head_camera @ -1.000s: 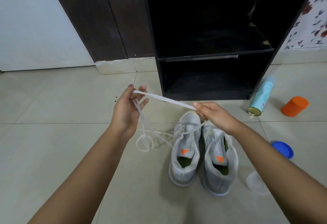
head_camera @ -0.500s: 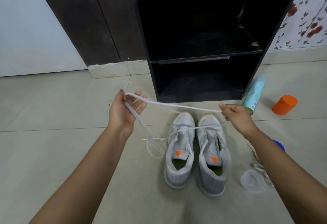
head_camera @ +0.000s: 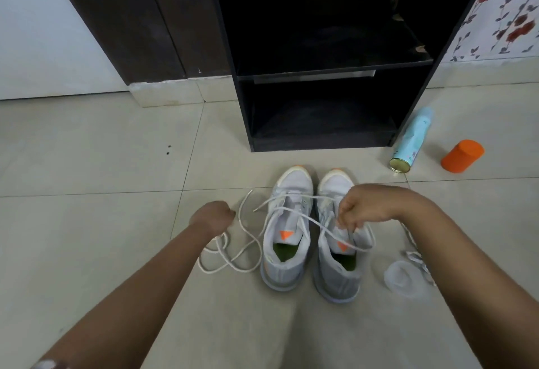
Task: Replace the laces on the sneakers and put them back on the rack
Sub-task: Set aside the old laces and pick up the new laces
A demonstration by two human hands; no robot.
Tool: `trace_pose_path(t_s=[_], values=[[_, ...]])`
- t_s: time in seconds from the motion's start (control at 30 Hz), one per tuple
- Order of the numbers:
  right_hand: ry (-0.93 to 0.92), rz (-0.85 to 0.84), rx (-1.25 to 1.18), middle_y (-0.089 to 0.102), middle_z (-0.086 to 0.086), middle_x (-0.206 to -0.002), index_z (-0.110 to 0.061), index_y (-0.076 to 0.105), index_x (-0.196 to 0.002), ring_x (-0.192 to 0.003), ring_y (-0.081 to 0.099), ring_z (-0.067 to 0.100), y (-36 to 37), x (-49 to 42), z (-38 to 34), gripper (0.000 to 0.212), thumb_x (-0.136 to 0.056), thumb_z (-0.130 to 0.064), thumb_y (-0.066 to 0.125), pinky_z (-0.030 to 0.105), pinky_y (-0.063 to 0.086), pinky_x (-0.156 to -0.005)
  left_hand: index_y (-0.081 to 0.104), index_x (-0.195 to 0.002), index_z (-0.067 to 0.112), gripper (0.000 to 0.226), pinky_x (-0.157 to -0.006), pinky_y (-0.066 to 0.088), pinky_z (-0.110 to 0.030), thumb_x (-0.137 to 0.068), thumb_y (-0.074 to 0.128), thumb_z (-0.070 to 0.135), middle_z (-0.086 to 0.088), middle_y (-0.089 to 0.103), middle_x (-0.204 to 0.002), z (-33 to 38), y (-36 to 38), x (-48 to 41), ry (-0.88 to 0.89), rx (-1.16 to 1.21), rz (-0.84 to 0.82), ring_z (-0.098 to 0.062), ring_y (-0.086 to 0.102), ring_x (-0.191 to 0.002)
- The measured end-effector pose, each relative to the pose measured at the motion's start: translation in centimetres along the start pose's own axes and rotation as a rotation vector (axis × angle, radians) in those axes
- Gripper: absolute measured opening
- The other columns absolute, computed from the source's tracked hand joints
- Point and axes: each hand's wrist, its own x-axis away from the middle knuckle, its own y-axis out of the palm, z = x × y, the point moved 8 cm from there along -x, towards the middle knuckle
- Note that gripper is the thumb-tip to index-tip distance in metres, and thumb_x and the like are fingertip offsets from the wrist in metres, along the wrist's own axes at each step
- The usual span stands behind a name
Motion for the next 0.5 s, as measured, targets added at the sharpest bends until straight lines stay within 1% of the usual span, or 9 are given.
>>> trace_pose_path(t_s=[0.07,0.1,0.13,0.17,0.23,0.3,0.4,0.5], values=[[0.016,0.286,0.075,0.059,-0.009,-0.076,-0.024,0.062,-0.074,-0.078,0.056,0.016,-1.6,-1.1,-0.7,0.023,-0.091,-0.038,0.054,0.032,0.043,-0.066,0.063,-0.097,0.015,0.024,-0.082,0.044,-0.031,-0.093,0.048,0.035,-0.009,0.065,-0.107,-0.2,-0.6,-0.7,-0.031,0.168,0.134,-0.028,0.060,-0.101],[0.009,0.426,0.116,0.056,-0.010,-0.077,-0.026,0.060,-0.075,-0.080,0.055,0.017,-2.4,-1.8,-1.5,0.023,-0.092,-0.039,0.052,0.031,0.040,-0.065,0.063,-0.099,0.017,0.025,-0.081,0.044,-0.031,-0.092,0.050,0.037,-0.008,0.066,-0.107,-0.3,-0.7,-1.2,-0.049,0.217,0.176,-0.028,0.061,-0.100],[-0.020,0.520,0.134,0.058,-0.008,-0.081,-0.028,0.064,-0.080,-0.083,0.056,0.018,-2.8,-2.6,-2.6,0.021,-0.093,-0.039,0.050,0.030,0.041,-0.067,0.063,-0.102,0.018,0.026,-0.082,0.044,-0.031,-0.092,0.051,0.039,-0.008,0.067,-0.108,-0.2,-0.7,-1.5,-0.059,0.239,0.209,-0.029,0.061,-0.101],[-0.059,0.557,0.139,0.062,-0.004,-0.087,-0.027,0.066,-0.085,-0.087,0.059,0.021,-2.9,-4.0,-3.8,0.019,-0.092,-0.036,0.050,0.030,0.043,-0.068,0.064,-0.105,0.019,0.027,-0.082,0.045,-0.031,-0.091,0.052,0.039,-0.007,0.067,-0.110,-0.1,-0.7,-1.9,-0.069,0.243,0.233,-0.029,0.062,-0.102],[-0.140,0.543,0.161,0.065,0.000,-0.099,-0.027,0.069,-0.090,-0.097,0.059,0.023,-2.2,-7.6,-6.7,0.018,-0.090,-0.029,0.051,0.031,0.046,-0.075,0.065,-0.108,0.021,0.028,-0.084,0.045,-0.030,-0.089,0.055,0.039,-0.007,0.066,-0.113,0.7,-0.5,-3.0,-0.051,0.237,0.269,-0.029,0.061,-0.105],[-0.180,0.498,0.212,0.063,0.001,-0.109,-0.027,0.070,-0.097,-0.108,0.053,0.023,-1.0,-10.7,-9.2,0.020,-0.090,-0.023,0.052,0.030,0.044,-0.081,0.067,-0.106,0.024,0.027,-0.085,0.047,-0.032,-0.087,0.058,0.040,-0.008,0.065,-0.113,1.8,0.0,-3.6,-0.010,0.211,0.296,-0.031,0.060,-0.106],[-0.123,0.455,0.366,0.061,0.002,-0.116,-0.022,0.069,-0.107,-0.115,0.047,0.024,0.6,-15.1,-11.0,0.025,-0.089,-0.016,0.053,0.031,0.040,-0.083,0.065,-0.108,0.025,0.027,-0.088,0.047,-0.035,-0.085,0.060,0.038,-0.009,0.059,-0.113,2.7,1.1,-5.0,0.013,0.158,0.275,-0.031,0.055,-0.109],[-0.048,0.446,0.506,0.059,0.003,-0.120,-0.017,0.065,-0.114,-0.120,0.041,0.025,1.6,-17.0,-10.8,0.028,-0.092,-0.015,0.048,0.033,0.035,-0.093,0.062,-0.110,0.018,0.023,-0.087,0.043,-0.037,-0.090,0.057,0.028,-0.010,0.052,-0.117,2.6,1.6,-5.4,0.039,0.064,0.316,-0.030,0.046,-0.113]])
